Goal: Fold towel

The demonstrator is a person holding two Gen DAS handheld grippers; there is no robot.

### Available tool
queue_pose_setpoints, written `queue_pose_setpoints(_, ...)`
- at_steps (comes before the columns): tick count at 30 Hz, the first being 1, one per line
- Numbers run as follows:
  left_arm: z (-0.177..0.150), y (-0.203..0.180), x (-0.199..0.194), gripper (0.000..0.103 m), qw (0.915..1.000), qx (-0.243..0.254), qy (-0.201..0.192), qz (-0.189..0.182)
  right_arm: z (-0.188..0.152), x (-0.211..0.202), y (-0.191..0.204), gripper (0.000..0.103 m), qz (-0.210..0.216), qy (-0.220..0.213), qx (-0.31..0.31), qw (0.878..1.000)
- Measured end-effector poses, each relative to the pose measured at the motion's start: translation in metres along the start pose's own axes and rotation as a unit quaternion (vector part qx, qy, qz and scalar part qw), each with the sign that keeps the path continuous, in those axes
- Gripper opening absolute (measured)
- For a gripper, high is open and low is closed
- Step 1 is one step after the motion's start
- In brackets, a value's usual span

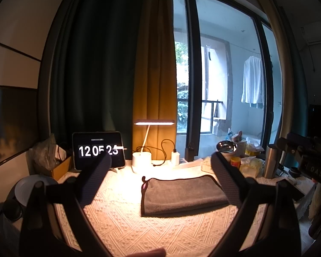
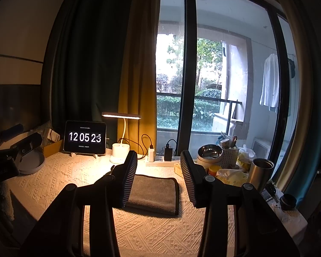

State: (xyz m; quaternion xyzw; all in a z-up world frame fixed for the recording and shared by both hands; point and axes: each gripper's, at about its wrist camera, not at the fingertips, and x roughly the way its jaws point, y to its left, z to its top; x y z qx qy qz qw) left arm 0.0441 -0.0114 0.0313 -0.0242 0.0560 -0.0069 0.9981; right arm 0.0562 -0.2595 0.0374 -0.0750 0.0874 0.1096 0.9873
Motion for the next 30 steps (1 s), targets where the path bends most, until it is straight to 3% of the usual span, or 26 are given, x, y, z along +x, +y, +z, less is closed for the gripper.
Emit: queue_pose_setpoints(30, -0.008, 0.0, 0.01, 0.095, 0.9999, 0.004, 0.011, 0.008, -0.012, 0.005, -0.002, 0.044, 0.004, 0.013, 0.009, 1.0)
